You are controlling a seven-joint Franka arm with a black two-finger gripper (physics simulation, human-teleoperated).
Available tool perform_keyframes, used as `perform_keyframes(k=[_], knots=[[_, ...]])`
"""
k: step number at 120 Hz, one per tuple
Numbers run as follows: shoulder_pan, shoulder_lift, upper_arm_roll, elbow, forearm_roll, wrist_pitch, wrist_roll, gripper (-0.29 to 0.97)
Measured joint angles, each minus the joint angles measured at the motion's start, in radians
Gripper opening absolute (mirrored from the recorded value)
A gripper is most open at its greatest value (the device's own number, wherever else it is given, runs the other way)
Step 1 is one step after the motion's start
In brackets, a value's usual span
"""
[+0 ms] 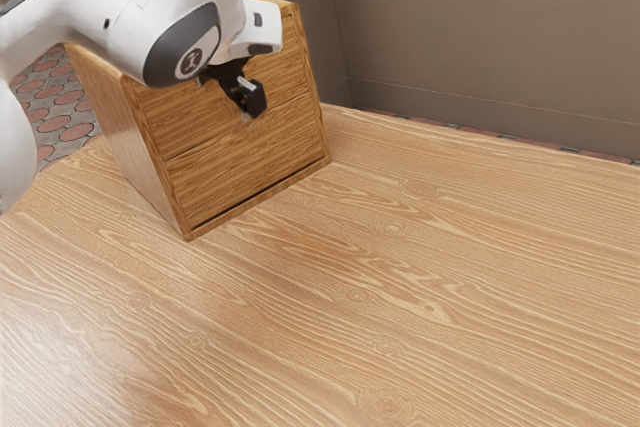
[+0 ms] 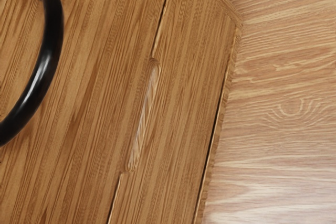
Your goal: Pull the drawer handle with one arm to open the drawer
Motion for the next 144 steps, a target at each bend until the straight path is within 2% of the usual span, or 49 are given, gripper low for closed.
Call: perform_keyframes(k=[16,40,55,144], knots=[[-0.013,0.014,0.002,0.0,0.028,0.086,0.045,0.68],[-0.001,0.043,0.003,0.029,0.041,0.143,0.097,0.68],[0.012,0.081,0.005,0.072,0.042,0.157,0.122,0.68],[0.086,0.106,0.007,0.076,0.019,0.179,0.195,0.68]])
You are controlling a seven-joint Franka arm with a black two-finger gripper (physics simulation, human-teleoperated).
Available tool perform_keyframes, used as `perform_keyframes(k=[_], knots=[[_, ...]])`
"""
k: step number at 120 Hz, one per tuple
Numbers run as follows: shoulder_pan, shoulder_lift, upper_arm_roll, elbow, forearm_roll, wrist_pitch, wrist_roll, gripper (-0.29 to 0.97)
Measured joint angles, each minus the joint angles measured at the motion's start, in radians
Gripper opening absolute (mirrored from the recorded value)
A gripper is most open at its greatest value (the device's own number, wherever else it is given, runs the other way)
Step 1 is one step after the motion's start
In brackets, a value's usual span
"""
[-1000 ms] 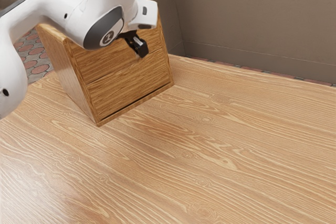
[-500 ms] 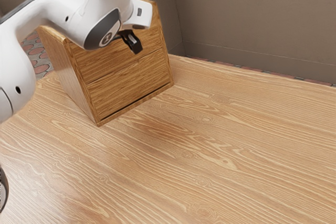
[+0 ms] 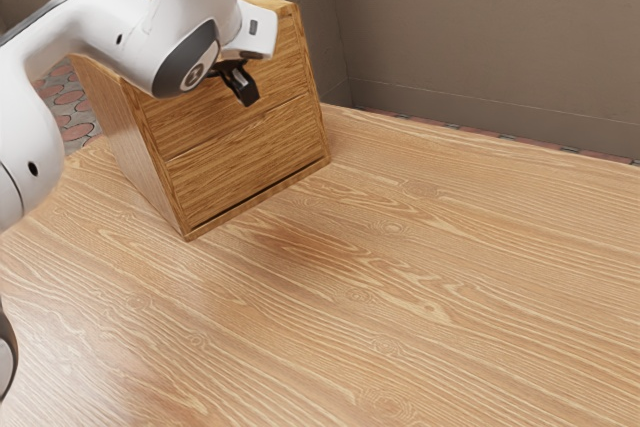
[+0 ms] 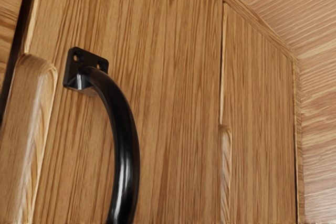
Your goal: Pull the drawer handle with one arm to open the drawer
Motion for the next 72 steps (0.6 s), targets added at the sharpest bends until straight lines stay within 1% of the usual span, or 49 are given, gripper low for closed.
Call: perform_keyframes(k=[38,72], knots=[[-0.016,-0.001,-0.001,-0.017,-0.01,-0.002,0.002,0.68],[-0.006,-0.003,-0.002,-0.028,-0.011,-0.004,-0.007,0.67]])
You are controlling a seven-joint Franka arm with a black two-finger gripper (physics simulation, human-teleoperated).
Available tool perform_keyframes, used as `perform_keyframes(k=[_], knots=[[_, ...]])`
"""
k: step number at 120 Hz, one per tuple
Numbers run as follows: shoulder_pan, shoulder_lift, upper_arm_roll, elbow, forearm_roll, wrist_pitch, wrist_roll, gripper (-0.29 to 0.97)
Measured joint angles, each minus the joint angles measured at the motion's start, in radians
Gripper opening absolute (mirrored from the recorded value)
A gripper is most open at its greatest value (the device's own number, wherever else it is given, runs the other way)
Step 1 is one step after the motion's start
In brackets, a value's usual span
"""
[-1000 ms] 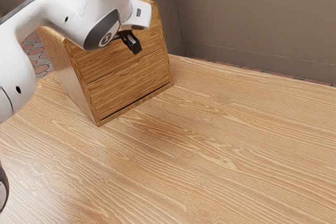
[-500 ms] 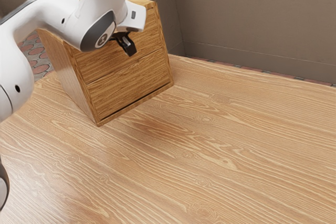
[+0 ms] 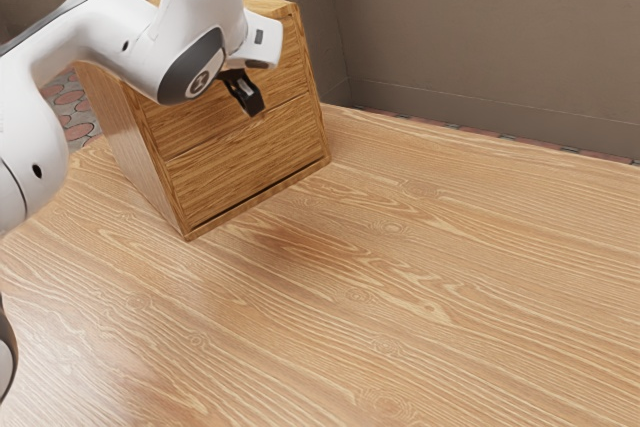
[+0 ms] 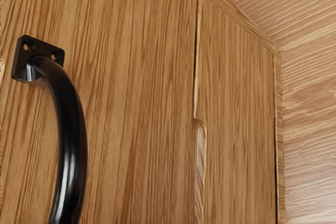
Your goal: Pull the drawer handle with one arm to open the drawer
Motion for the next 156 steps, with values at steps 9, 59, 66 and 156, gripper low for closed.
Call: perform_keyframes(k=[9,59,66,156], knots=[[0.004,0.0,0.0,0.0,-0.006,0.0,-0.003,0.68],[-0.011,-0.006,0.002,-0.028,-0.023,0.003,-0.016,0.72],[-0.024,-0.011,0.002,-0.033,-0.026,-0.005,-0.021,0.73],[-0.209,-0.126,0.009,-0.146,-0.009,-0.116,-0.141,0.67]])
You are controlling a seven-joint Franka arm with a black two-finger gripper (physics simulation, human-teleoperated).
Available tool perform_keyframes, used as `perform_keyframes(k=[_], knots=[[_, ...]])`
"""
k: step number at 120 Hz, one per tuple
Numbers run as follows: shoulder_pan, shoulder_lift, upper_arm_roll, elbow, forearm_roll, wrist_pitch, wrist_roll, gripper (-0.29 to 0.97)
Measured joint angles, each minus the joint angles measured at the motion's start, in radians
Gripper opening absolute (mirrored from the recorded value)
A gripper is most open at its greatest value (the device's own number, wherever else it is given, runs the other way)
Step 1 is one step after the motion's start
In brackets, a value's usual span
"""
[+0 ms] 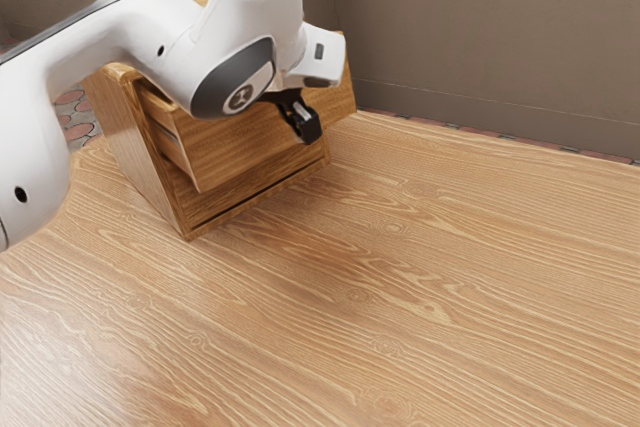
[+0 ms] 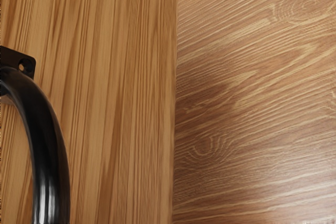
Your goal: Pull the drawer handle with one arm to open the drawer
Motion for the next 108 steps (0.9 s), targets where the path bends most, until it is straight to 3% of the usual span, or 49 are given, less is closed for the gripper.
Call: perform_keyframes(k=[10,48,79,87,97,100,108], knots=[[-0.025,-0.024,-0.001,-0.026,0.004,-0.002,-0.014,0.6],[-0.111,-0.073,0.0,-0.081,0.014,-0.018,-0.075,0.68],[-0.193,-0.091,0.0,-0.092,0.029,-0.027,-0.125,0.65],[-0.227,-0.098,-0.002,-0.084,0.063,-0.046,-0.139,0.6],[-0.323,-0.099,-0.012,-0.045,0.117,-0.087,-0.159,0.63],[-0.364,-0.099,-0.01,-0.04,0.083,-0.101,-0.166,0.64],[-0.404,-0.092,0.009,-0.035,-0.157,-0.148,-0.181,0.65]])
